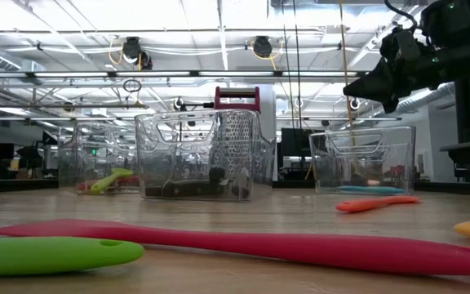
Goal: Pick & Place Kitchen Items
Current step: Put the green spatula on the right transparent bin
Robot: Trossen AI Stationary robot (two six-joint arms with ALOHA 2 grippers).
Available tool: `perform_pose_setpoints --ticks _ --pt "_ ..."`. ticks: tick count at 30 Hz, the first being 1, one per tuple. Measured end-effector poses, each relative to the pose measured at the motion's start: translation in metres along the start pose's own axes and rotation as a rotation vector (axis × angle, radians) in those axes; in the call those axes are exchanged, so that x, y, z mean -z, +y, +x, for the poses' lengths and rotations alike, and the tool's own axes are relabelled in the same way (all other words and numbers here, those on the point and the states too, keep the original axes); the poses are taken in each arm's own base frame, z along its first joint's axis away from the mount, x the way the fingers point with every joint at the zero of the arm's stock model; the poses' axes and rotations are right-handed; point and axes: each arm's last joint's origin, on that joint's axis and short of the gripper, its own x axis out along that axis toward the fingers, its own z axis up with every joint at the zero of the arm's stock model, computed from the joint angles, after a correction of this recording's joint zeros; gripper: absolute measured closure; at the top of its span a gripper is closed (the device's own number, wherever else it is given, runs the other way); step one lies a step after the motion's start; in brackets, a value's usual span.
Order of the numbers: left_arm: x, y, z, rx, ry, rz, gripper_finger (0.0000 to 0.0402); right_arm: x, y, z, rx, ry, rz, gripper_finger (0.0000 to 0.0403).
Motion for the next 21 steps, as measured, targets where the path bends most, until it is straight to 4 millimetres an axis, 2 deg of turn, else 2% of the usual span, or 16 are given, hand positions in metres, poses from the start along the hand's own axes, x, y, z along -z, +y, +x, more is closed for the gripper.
perform_pose_setpoints --ticks 5,9,11,14,19,21 --pt "0.006 0.003 0.021 -0.055 0.048 -0.003 0.0137 0.0 0.0 0.0 0.0 0.0 0.002 0.0385" --pt "0.007 0.006 0.025 -0.09 0.067 0.019 0.014 0.0 0.0 0.0 -0.004 0.001 0.023 0.0385" --pt "0.006 0.006 0.025 -0.082 0.062 0.054 0.0156 0.0 0.0 0.0 -0.005 0.001 0.023 0.0385" --pt "0.007 0.006 0.025 -0.087 0.058 0.09 0.0207 0.0 0.0 0.0 -0.005 0.0 0.023 0.0385" --pt "0.006 0.006 0.025 -0.095 0.033 0.092 0.0329 0.0 0.0 0.0 -0.005 0.0 0.023 0.0385" --pt "0.005 0.006 0.026 -0.088 0.033 0.083 0.0352 0.0 0.0 0.0 -0.007 0.0 0.023 0.0385"
